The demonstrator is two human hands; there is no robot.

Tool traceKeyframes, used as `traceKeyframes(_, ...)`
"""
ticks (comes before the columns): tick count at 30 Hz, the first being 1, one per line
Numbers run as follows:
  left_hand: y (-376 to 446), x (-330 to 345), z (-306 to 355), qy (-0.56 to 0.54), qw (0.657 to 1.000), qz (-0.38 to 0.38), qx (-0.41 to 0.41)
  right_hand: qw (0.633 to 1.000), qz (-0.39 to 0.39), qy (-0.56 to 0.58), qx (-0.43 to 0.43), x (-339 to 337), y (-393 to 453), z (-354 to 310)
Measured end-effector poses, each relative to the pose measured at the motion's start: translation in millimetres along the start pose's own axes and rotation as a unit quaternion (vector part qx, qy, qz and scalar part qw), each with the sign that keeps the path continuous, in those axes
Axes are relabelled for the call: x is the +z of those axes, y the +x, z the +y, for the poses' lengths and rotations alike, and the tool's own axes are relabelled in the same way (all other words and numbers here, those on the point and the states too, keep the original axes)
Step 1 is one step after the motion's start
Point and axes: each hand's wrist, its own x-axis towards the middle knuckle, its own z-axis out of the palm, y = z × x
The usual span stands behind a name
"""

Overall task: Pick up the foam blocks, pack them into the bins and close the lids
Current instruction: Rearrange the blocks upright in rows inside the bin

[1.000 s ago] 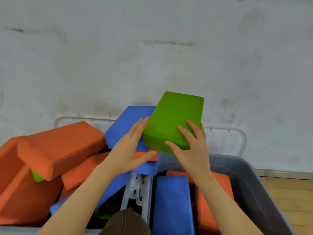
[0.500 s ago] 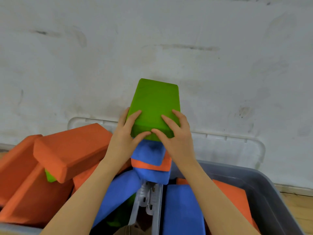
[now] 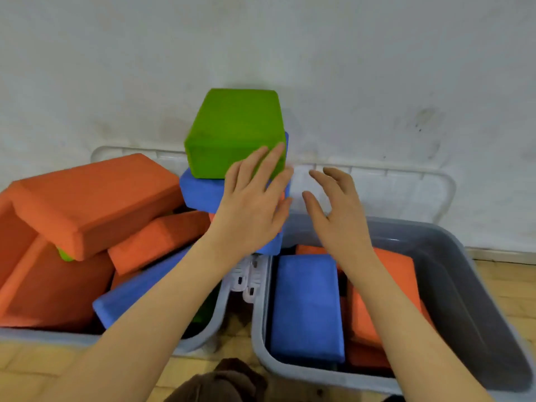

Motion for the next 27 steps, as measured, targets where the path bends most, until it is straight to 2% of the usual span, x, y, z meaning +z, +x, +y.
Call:
traceKeyframes(5,-33,58,48,-0.096,0.990,-0.087,0.051,0.994,-0.071,-0.040,0.071,-6,-70,80)
traceKeyframes(10,-99,115,69,-0.154,0.955,-0.254,0.001,0.955,-0.226,-0.154,0.118,1,-141,138)
traceKeyframes(12,-118,125,76,-0.142,0.911,-0.386,-0.016,0.927,-0.288,-0.199,0.137,1,-161,149)
traceKeyframes(14,-133,134,83,-0.095,0.846,-0.524,-0.005,0.898,-0.345,-0.220,0.161,0,-173,156)
traceKeyframes(16,-145,141,91,-0.071,0.809,-0.583,0.010,0.882,-0.377,-0.226,0.172,0,-179,163)
traceKeyframes(20,-160,150,98,-0.064,0.804,-0.591,0.011,0.879,-0.402,-0.194,0.168,3,-179,162)
traceKeyframes(23,-158,148,99,-0.054,0.811,-0.583,0.026,0.895,-0.389,-0.118,0.183,4,-177,158)
traceKeyframes(25,-154,142,100,-0.066,0.821,-0.565,0.044,0.910,-0.364,-0.071,0.187,3,-175,157)
traceKeyframes(27,-152,135,102,-0.089,0.847,-0.521,0.061,0.924,-0.326,-0.033,0.196,0,-171,156)
